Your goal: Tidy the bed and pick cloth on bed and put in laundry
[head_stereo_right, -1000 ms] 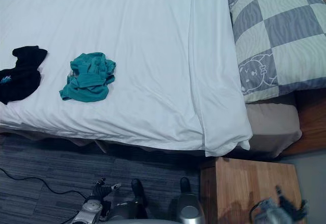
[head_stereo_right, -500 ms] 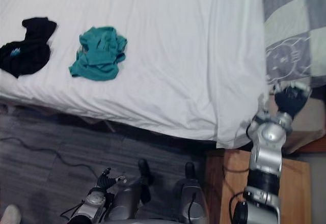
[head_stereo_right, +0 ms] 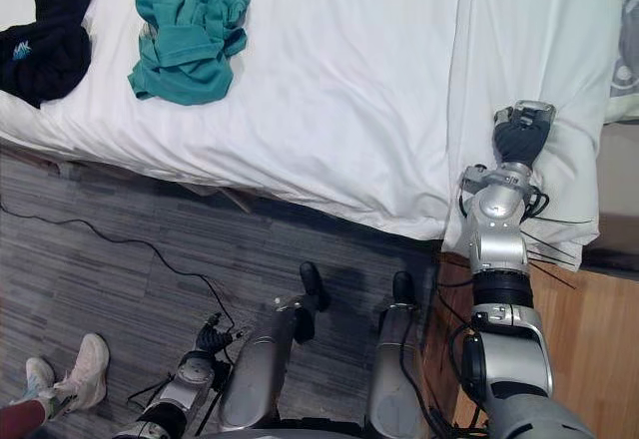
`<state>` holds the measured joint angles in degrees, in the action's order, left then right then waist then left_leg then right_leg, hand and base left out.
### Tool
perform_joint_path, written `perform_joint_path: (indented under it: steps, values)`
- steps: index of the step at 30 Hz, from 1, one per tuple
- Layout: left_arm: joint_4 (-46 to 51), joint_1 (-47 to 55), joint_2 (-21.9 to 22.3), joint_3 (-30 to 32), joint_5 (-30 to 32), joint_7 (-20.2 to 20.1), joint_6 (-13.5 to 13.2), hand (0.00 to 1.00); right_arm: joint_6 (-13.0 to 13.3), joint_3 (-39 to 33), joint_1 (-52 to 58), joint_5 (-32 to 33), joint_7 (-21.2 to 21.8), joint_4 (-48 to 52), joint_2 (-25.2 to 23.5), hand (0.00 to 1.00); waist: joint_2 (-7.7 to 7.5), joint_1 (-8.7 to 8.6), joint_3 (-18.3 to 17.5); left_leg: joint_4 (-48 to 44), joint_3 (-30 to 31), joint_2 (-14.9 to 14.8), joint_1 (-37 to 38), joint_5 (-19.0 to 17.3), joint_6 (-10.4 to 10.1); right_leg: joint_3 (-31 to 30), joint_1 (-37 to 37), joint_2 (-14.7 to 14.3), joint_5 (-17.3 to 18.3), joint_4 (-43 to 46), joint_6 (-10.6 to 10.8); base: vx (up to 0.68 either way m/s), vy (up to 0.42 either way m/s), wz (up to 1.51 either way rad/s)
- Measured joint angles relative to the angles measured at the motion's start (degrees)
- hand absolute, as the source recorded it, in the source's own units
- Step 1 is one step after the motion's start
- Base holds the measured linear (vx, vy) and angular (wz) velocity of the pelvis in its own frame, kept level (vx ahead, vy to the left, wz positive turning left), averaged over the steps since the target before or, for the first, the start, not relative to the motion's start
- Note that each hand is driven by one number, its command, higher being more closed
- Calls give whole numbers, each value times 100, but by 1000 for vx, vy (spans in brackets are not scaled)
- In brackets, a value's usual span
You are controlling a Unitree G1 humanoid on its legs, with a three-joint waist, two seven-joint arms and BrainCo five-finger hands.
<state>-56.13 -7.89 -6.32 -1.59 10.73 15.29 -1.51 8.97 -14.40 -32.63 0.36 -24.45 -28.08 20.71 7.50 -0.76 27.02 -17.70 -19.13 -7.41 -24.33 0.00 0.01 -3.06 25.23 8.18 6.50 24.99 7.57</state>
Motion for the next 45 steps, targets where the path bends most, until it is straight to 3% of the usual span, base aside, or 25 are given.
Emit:
perform_joint_path:
  steps: [2,7,8,10,11,14,17,19,20,22,23,24,25,28,30,34,37,38,39,40,41,42,43,44,45]
  values:
    - [84,-1,-14,58,8,5,0,0,135,-186,305,3,104,57,-237,100,-92,-31,-18,-126,-3,-53,39,-94,-18,12,-107,-18,17,-18,-1,22,-38,-2]
    - [393,118,13,517,16,1,38,0,196,-903,1521,238,375,164,-994,100,-640,-71,-83,-99,-73,-63,543,-249,-32,139,-745,13,88,-261,21,86,-28,3]
    - [459,225,22,641,20,-7,62,0,180,-1062,1914,354,477,99,-1250,0,-801,-107,-176,-24,-104,-50,684,-275,-31,140,-916,15,85,-406,23,123,-16,-8]
    - [482,384,47,816,45,-17,115,0,25,-1340,2387,403,596,-480,-1583,0,-1001,-167,-424,203,-173,16,852,-268,-42,127,-1057,15,64,-626,29,169,-14,-9]
    - [476,468,95,869,101,-28,130,0,-304,-1566,2760,428,630,-1172,-1754,0,-1057,-182,-538,388,-217,63,1020,-250,-65,122,-1225,32,1,-815,29,181,-7,-16]
    - [455,616,235,936,179,-46,140,0,-952,-1816,3597,418,810,-2355,-2107,0,-1018,-211,-625,736,-425,176,1532,-194,-79,-23,-1549,83,-28,-1042,40,176,-3,-33]
    - [337,690,345,1079,273,-161,211,0,-1190,-1801,4098,408,975,-2717,-2267,0,-936,-406,-802,978,-655,221,1956,-200,-86,-194,-1715,93,-30,-1074,44,131,-10,-52]
    - [268,688,347,1077,287,-169,230,0,-1180,-1754,4127,391,995,-2722,-2261,0,-932,-450,-859,1106,-861,192,2231,-227,-126,-158,-1770,104,-33,-1013,45,54,-14,-62]
    - [204,706,337,1070,285,-190,233,0,-1160,-1622,3999,346,1032,-2723,-2232,0,-931,-440,-877,1246,-1078,138,2471,-266,-189,350,-1706,172,-60,-785,23,-43,-26,-70]
    - [189,800,338,1048,282,-238,233,0,-1130,-1409,3849,335,1091,-2719,-2206,0,-931,-480,-973,1246,-1204,135,2583,-357,-307,1317,-1610,479,62,-512,-321,-31,-43,-47]
    - [151,799,357,988,284,-278,229,0,-1045,-1366,3836,291,1115,-2731,-2209,0,-827,-478,-1065,659,-1159,-71,2325,-684,-410,1749,-1615,566,146,-401,-259,24,-72,4]
    - [151,803,375,986,284,-279,228,0,-1018,-1378,3846,290,1120,-2725,-2179,0,-758,-475,-1080,232,-1160,-258,2164,-871,-484,1788,-1601,543,206,-358,-196,32,-71,-8]
    - [160,896,443,1020,219,-290,213,0,-992,-1249,3850,277,1126,-2741,-1984,0,-566,-419,-1016,-888,-1150,-771,1853,-1227,-476,1723,-1576,389,440,-107,-186,16,-38,-16]
    - [256,898,396,1065,99,-265,111,0,-942,-1054,3857,238,1103,-2776,-1734,0,-548,-465,-920,-2648,-904,-1287,1383,-1107,-597,1531,-1606,487,780,502,-214,17,4,-26]
    - [260,892,384,1066,26,-239,99,0,-918,-1018,3846,237,1070,-2785,-1677,0,-535,-476,-920,-2923,-866,-1442,1289,-1281,-483,1359,-1576,565,789,531,-178,109,167,-47]
    - [348,851,368,1056,14,-160,75,0,-899,-1053,3872,225,1016,-2770,-1654,0,-611,-507,-925,-1980,-311,-1800,895,-1349,-574,1147,-1315,929,790,530,128,104,275,-3]
    - [386,742,337,963,14,-120,24,0,-929,-1045,3864,204,1014,-2796,-1655,0,-683,-491,-905,-992,986,-2060,482,-1062,-970,978,-1234,1368,703,487,625,148,530,9]
    - [380,717,306,858,17,-109,5,0,-920,-1038,3829,172,1016,-2795,-1664,0,-665,-477,-915,-753,1484,-2189,400,-927,-1045,871,-1252,1508,636,375,699,158,719,-13]
    - [367,656,254,736,20,-111,-3,0,-899,-1047,3793,125,1016,-2809,-1723,0,-610,-483,-954,-865,1726,-2246,288,-287,-1573,796,-1484,1681,402,3,753,168,748,-4]
    - [370,548,154,660,20,-112,-22,0,-886,-1088,3758,108,1014,-2892,-1827,0,-858,-469,-913,-1296,1634,-2071,170,-453,-1510,725,-1642,1870,190,-280,734,182,811,-3]
    - [374,454,-26,605,18,-61,-76,0,-880,-1275,3753,103,943,-3035,-2055,0,-1183,-361,-1006,-1851,1369,-1759,73,-814,-1477,568,-1767,2176,-537,-798,711,198,914,-42]
    - [300,405,-83,596,18,-13,-84,0,-882,-1290,3743,-67,993,-3142,-1996,0,-1248,-261,-1046,-2569,1234,-1570,63,-1457,-1459,425,-1917,2412,-2155,-1485,517,170,964,-66]
    - [225,382,-74,555,21,-12,-83,0,-886,-1265,3710,-132,1008,-3154,-1949,0,-1221,-249,-1035,-2656,1170,-1514,149,-1649,-1389,502,-1913,2510,-2744,-1641,269,199,1146,-76]
    - [124,368,-82,458,78,-19,-62,0,-909,-1258,3631,-173,978,-3115,-1957,0,-1227,-272,-1020,-2669,866,-1359,342,-1882,-1129,792,-1728,2690,-3126,-1355,-257,236,979,-59]
    - [102,408,-39,348,126,-32,-15,0,-931,-1034,3631,-273,967,-3122,-1862,0,-1228,-243,-1015,-2472,451,-1249,726,-1994,-909,1424,-1380,2548,-2038,-347,-533,223,777,-63]
